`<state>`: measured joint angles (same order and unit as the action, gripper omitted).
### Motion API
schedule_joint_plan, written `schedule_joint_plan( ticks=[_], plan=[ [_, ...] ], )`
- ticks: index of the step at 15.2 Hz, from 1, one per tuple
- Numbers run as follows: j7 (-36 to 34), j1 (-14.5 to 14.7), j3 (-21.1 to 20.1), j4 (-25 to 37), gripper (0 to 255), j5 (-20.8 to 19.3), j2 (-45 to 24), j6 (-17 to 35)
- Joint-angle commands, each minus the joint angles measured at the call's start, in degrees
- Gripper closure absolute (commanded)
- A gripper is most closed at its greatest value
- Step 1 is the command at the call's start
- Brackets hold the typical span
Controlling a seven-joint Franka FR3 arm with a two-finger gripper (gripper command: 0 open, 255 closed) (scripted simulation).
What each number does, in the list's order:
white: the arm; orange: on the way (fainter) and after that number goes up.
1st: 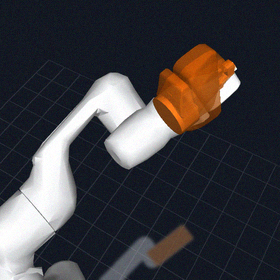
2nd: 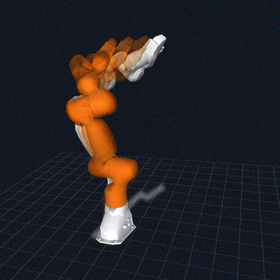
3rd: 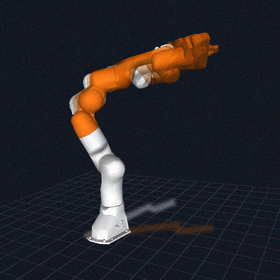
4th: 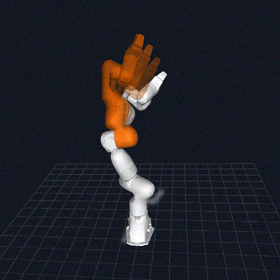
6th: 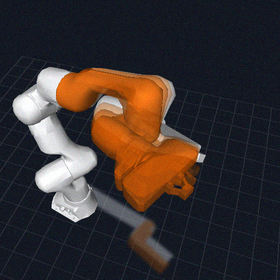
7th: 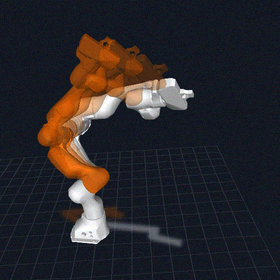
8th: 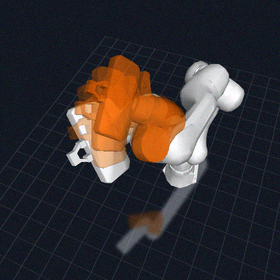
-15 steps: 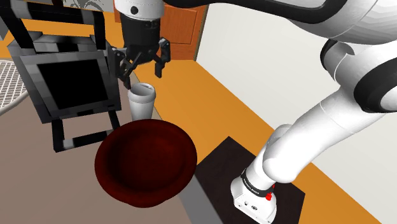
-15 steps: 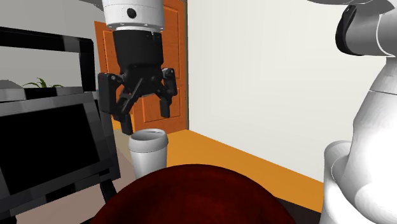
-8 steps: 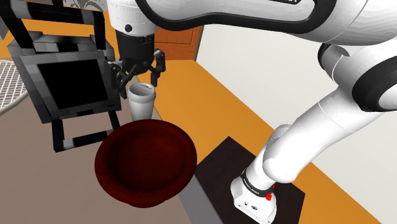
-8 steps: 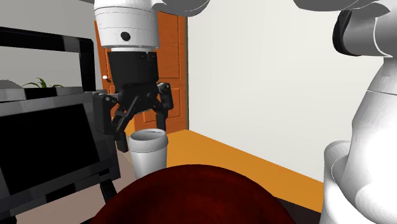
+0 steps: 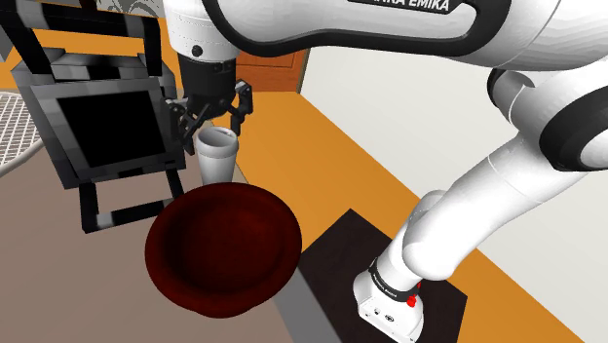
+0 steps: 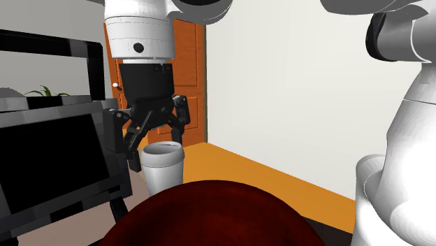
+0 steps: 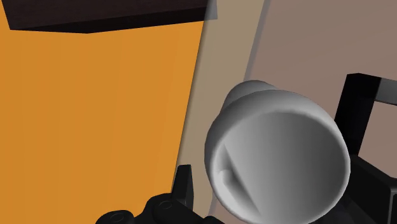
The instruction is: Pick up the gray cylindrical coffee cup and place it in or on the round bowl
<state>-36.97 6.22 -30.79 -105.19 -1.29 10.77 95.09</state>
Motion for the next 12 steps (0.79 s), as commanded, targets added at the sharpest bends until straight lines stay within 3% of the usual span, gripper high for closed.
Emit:
schedule_joint_plan(
  ticks=[1,12],
  plan=[
    [0.00,0.00,0.00,0.00,255,0.00,0.00,0.00],
    [0.04,-0.04,0.00,1.77,255,-0.12,-0.25,-1.55]
  ],
)
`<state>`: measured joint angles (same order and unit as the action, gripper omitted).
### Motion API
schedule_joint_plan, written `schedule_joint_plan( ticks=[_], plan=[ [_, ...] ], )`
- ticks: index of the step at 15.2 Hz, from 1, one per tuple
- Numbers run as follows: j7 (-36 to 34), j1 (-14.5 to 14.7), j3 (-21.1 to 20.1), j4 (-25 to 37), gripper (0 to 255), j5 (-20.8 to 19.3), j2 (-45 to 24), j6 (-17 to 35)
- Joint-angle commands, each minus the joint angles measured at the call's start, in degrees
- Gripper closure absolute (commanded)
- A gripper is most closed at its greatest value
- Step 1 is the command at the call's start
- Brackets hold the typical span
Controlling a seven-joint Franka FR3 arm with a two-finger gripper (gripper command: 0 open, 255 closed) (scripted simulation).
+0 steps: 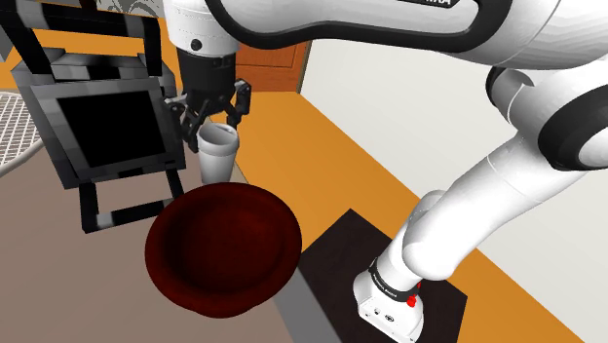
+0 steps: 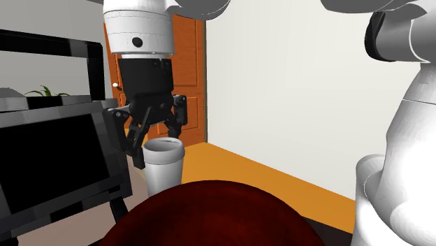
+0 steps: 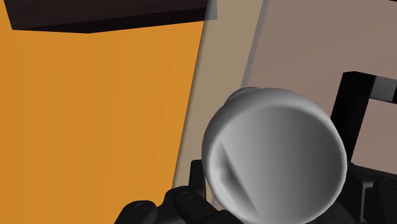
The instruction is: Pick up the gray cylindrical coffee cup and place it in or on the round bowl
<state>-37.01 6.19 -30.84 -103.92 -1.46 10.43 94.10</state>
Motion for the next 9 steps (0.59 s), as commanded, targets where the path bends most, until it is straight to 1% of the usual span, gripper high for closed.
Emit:
schedule_joint_plan(
  ticks=[1,9],
  plan=[
    [0.09,-0.03,0.02,1.43,255,-0.04,-0.08,-1.34],
    [-0.04,-0.15,-0.30,9.44,255,-0.93,-1.91,-7.78]
  ],
)
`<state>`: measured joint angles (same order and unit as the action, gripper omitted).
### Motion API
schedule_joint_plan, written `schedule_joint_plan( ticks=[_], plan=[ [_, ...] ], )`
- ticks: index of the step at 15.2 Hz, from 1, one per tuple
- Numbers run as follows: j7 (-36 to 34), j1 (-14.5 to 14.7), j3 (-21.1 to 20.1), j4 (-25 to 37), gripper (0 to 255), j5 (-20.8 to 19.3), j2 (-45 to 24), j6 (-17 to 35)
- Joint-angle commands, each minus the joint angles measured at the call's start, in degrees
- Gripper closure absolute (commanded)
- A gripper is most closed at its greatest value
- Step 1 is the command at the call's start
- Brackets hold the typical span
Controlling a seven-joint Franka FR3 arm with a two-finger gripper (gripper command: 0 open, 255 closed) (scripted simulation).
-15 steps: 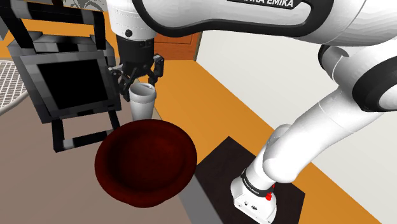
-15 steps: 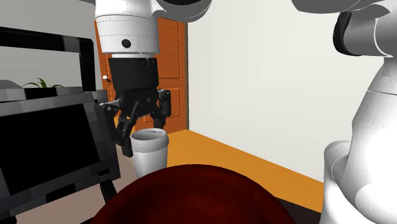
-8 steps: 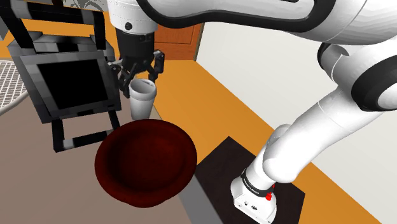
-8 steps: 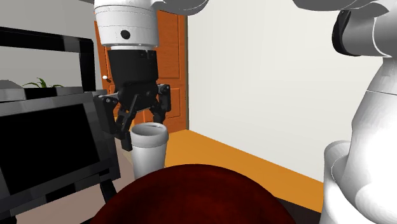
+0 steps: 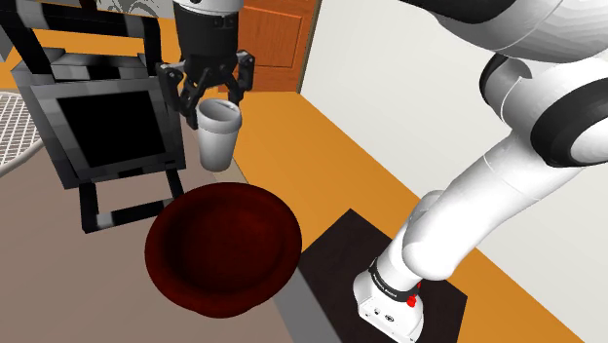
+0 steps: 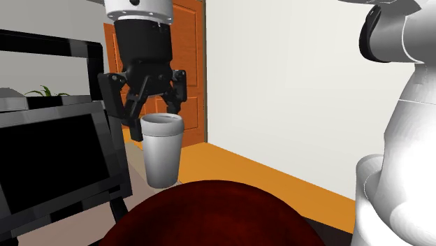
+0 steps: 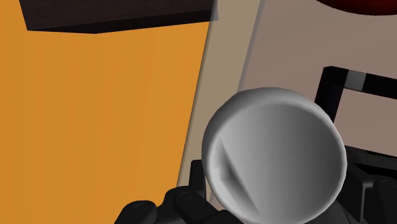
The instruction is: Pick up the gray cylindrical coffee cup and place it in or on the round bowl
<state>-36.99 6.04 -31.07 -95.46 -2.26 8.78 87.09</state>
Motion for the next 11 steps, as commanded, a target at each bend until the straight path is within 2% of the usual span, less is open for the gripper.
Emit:
schedule_joint_plan(
  ticks=[1,11],
  plan=[
    [-0.11,0.00,-0.14,2.08,255,-0.28,-0.58,-1.60],
    [-1.00,0.36,-1.34,14.48,255,-2.53,-4.90,-10.41]
  ],
)
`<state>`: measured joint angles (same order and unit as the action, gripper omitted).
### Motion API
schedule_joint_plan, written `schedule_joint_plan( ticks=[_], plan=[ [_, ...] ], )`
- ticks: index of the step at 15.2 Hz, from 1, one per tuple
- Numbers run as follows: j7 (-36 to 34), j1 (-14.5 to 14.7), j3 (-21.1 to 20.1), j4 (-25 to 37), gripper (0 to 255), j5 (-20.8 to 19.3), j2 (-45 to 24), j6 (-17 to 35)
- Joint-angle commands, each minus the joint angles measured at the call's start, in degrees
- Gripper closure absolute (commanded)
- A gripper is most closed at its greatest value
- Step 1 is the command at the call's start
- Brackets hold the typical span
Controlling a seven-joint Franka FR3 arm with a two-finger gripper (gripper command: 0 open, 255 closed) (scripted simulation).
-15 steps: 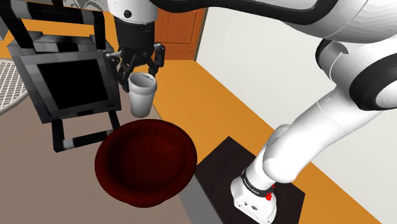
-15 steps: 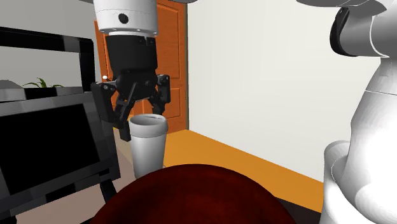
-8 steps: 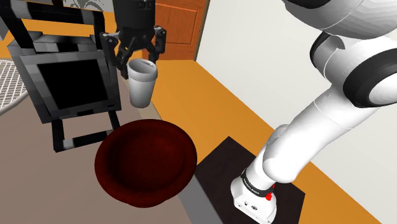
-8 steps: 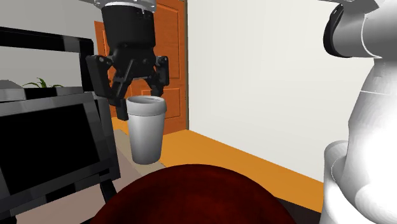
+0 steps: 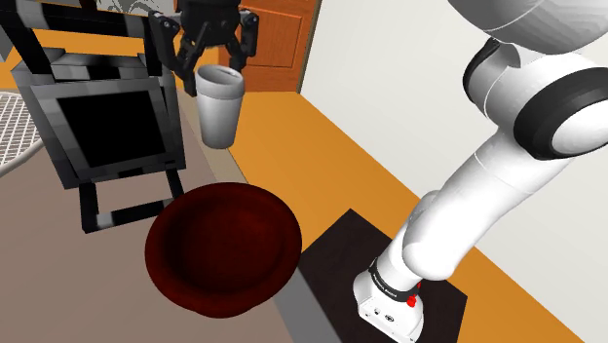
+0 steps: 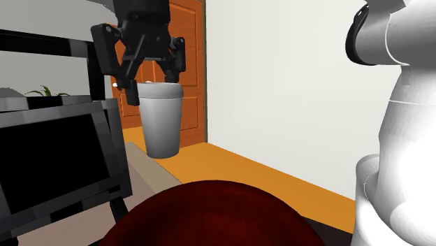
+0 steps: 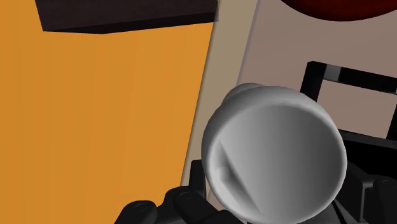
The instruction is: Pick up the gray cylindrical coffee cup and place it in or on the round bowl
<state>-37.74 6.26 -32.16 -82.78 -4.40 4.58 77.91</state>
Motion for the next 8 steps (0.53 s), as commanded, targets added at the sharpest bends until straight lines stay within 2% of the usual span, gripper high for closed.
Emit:
schedule_joint_plan(
  ticks=[1,8],
  plan=[
    [-0.39,0.23,-0.44,3.22,255,-0.71,-1.28,-2.19],
    [-1.73,1.65,-2.06,14.71,255,-3.89,-6.43,-9.57]
  ],
)
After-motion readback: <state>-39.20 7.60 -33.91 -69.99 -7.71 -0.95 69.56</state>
